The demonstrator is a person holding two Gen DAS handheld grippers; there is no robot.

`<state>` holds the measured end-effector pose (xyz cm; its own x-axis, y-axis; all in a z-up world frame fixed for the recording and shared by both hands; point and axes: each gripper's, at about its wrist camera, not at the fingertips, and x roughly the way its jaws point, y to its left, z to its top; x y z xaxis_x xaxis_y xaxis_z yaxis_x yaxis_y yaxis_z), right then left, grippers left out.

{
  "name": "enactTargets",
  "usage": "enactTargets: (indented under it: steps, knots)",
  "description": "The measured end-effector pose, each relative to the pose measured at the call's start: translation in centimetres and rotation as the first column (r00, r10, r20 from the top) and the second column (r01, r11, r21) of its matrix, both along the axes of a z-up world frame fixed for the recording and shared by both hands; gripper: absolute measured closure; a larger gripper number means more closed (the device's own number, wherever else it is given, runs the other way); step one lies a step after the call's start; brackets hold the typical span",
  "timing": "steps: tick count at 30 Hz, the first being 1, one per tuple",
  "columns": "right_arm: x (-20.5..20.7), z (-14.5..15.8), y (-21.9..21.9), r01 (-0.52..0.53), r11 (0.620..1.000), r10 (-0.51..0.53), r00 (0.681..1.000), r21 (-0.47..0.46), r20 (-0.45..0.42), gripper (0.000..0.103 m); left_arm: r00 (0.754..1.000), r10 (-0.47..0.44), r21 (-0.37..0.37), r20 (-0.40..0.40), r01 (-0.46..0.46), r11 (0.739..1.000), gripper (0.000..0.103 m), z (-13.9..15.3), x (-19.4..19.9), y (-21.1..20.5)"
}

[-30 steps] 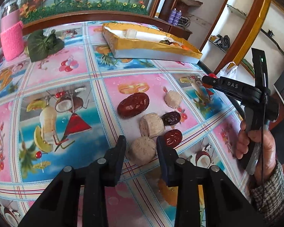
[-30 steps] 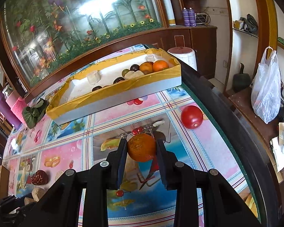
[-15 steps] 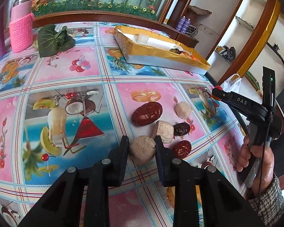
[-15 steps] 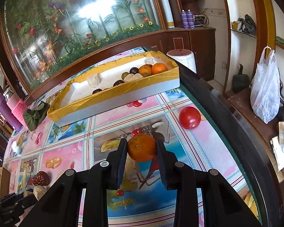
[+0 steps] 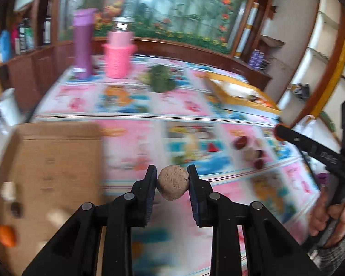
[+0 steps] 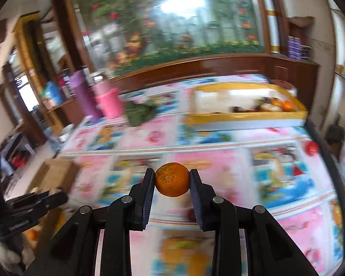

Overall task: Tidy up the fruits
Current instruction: 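Carry the orange and cake into the cardboard box and open both tools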

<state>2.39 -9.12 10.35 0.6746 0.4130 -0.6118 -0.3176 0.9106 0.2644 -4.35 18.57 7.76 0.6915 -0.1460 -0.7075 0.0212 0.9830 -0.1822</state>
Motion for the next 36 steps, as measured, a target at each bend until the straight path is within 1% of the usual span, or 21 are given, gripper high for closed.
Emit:
enactTargets:
  steps: [2,4,6,9,12,14,16,19,23,24,25,26,27,29,30,31,32,33,34,35,36]
  knots:
    - [-0.9,0.5,4.2,-0.093,0.996,0.093,0.996,0.009,0.003,0.07,0.995,0.098,0.056,-0.013,-0.097,0.994,0.077,0.1,-1.0,4.1]
    - [-1.8,0.6,8.7,-0.187,0.982,0.187,0.982,0.008,0.001,0.07,0.983,0.178,0.081,-0.043,-0.175,0.981,0.077,-0.5,-1.9,7.7]
    - [-2.7,0.3,13.0,-0.27,0.963,0.27,0.963,-0.002,-0.006,0.07,0.969,0.238,0.096,-0.065,-0.231,0.968,0.077,-1.3,-3.1,10.4]
    - [-3.8,-0.6,19.1,-0.373,0.927,0.373,0.928,-0.024,-0.026,0.07,0.952,0.29,0.114,-0.101,-0.278,0.954,0.077,-2.7,-4.8,12.9]
    - [-4.3,-1.9,24.3,-0.451,0.891,0.448,0.892,-0.049,-0.061,0.07,0.94,0.318,0.12,-0.125,-0.303,0.945,0.077,-4.0,-5.9,14.0]
    - [-4.3,-2.7,26.4,-0.477,0.876,0.472,0.878,-0.064,-0.084,0.07,0.934,0.331,0.117,-0.137,-0.317,0.941,0.077,-4.7,-6.0,14.6]
    - [-3.9,-3.7,28.3,-0.49,0.867,0.481,0.87,-0.089,-0.106,0.07,0.928,0.342,0.109,-0.148,-0.329,0.938,0.077,-5.2,-6.0,15.0]
    - [-3.2,-5.3,29.9,-0.492,0.864,0.476,0.868,-0.109,-0.142,0.069,0.928,0.347,0.105,-0.133,-0.335,0.937,0.077,-5.1,-5.9,14.9]
    - [-2.6,-6.9,30.9,-0.493,0.862,0.47,0.864,-0.118,-0.183,0.069,0.927,0.358,0.091,-0.117,-0.349,0.933,0.075,-4.9,-6.2,14.8]
    - [-2.5,-7.3,31.0,-0.494,0.862,0.469,0.863,-0.117,-0.19,0.069,0.927,0.358,0.08,-0.111,-0.351,0.933,0.07,-4.8,-6.4,14.8]
    - [-2.6,-7.5,31.1,-0.494,0.862,0.47,0.863,-0.114,-0.182,0.069,0.926,0.361,0.074,-0.107,-0.355,0.932,0.063,-4.8,-6.6,14.9]
    - [-2.7,-7.5,31.2,-0.493,0.862,0.471,0.864,-0.114,-0.177,0.069,0.925,0.366,0.066,-0.101,-0.361,0.93,0.059,-4.6,-6.9,14.9]
    - [-2.7,-7.5,31.2,-0.497,0.861,0.474,0.862,-0.108,-0.182,0.068,0.925,0.37,0.056,-0.09,-0.366,0.929,0.056,-4.3,-7.3,14.8]
    - [-2.8,-7.2,30.9,-0.496,0.864,0.476,0.861,-0.091,-0.179,0.068,0.923,0.379,0.048,-0.068,-0.376,0.925,0.056,-3.7,-8.0,14.5]
    - [-2.9,-7.0,30.7,-0.491,0.867,0.472,0.864,-0.088,-0.174,0.068,0.92,0.388,0.046,-0.052,-0.386,0.921,0.053,-3.3,-8.5,14.3]
    - [-3.0,-6.6,30.3,-0.484,0.871,0.468,0.868,-0.08,-0.165,0.067,0.917,0.397,0.045,-0.039,-0.395,0.917,0.048,-3.0,-8.9,14.1]
    - [-3.1,-6.2,29.6,-0.475,0.878,0.461,0.874,-0.066,-0.156,0.065,0.913,0.408,0.046,-0.023,-0.407,0.912,0.046,-2.6,-9.4,13.8]
    - [-3.3,-5.8,28.8,-0.463,0.885,0.453,0.879,-0.047,-0.148,0.06,0.908,0.419,0.05,-0.003,-0.418,0.907,0.042,-2.2,-10.0,13.4]
    - [-3.5,-5.4,28.1,-0.452,0.891,0.444,0.885,-0.029,-0.143,0.056,0.905,0.425,0.057,0.011,-0.425,0.904,0.042,-1.8,-10.3,13.0]
    - [-3.7,-4.9,27.0,-0.437,0.9,0.432,0.892,-0.007,-0.135,0.051,0.902,0.431,0.066,0.025,-0.431,0.9,0.041,-1.5,-10.5,12.5]
    - [-4.0,-4.5,26.1,-0.423,0.906,0.421,0.898,0.01,-0.127,0.048,0.899,0.435,0.079,0.041,-0.437,0.896,0.041,-1.1,-10.9,11.8]
